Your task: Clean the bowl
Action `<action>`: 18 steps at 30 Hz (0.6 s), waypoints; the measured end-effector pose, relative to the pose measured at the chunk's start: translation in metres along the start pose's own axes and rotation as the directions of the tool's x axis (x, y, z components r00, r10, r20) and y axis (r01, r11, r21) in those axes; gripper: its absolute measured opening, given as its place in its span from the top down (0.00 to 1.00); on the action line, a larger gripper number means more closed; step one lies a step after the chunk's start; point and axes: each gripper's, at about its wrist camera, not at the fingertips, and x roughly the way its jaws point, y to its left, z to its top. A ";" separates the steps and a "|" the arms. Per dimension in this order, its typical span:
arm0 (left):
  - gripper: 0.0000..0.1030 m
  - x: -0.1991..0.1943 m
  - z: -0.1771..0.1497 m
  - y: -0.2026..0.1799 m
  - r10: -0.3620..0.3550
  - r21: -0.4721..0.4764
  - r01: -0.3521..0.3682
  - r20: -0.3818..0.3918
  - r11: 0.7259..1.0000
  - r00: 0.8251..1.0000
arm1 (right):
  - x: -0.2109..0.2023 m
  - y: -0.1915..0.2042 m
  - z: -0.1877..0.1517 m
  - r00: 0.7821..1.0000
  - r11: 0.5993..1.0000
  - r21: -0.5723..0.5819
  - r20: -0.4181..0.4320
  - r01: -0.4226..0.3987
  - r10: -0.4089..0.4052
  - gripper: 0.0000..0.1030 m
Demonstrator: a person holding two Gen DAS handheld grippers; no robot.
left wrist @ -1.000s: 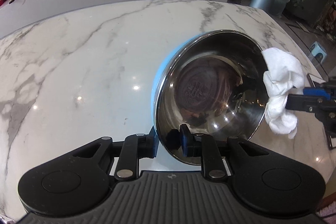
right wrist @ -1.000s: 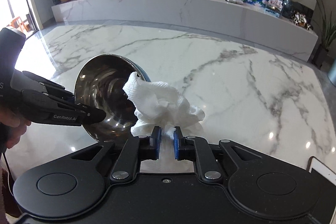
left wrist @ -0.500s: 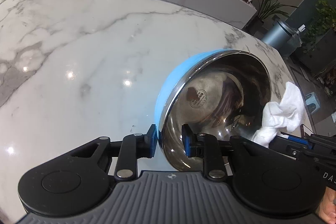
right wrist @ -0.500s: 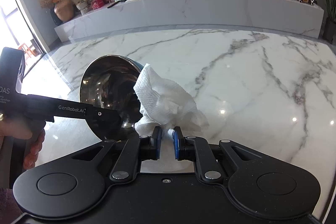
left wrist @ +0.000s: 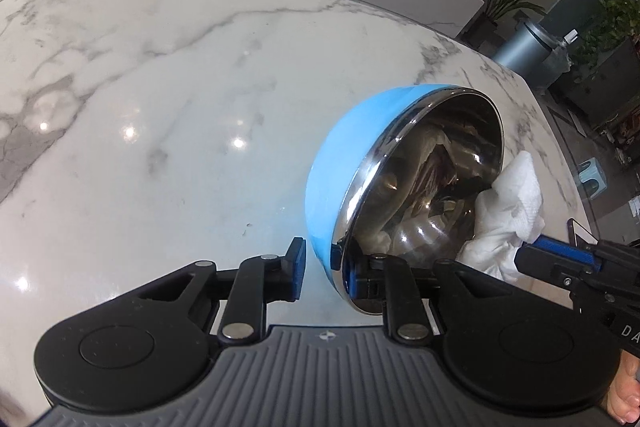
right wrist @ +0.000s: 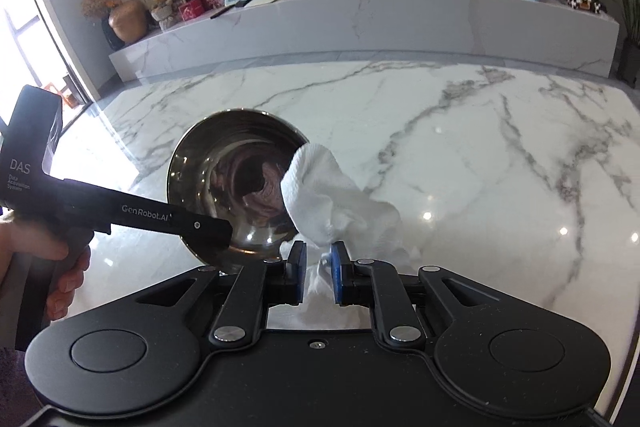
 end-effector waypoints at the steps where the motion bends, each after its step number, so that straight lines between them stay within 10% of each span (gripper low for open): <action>1: 0.82 -0.001 -0.001 0.000 0.001 0.002 -0.001 -0.001 1.000 1.000 | -0.001 0.000 0.000 1.000 1.000 -0.006 0.012 0.007 -0.007 0.48; 9: 0.82 -0.002 -0.002 -0.001 0.003 0.007 -0.003 0.000 1.000 1.000 | 0.024 -0.008 -0.002 0.998 0.998 0.068 -0.057 0.016 -0.012 0.47; 18: 0.82 -0.003 -0.002 0.001 0.034 0.017 -0.034 0.038 0.999 0.999 | 0.038 -0.014 -0.007 0.992 0.995 0.103 -0.123 0.008 0.005 0.83</action>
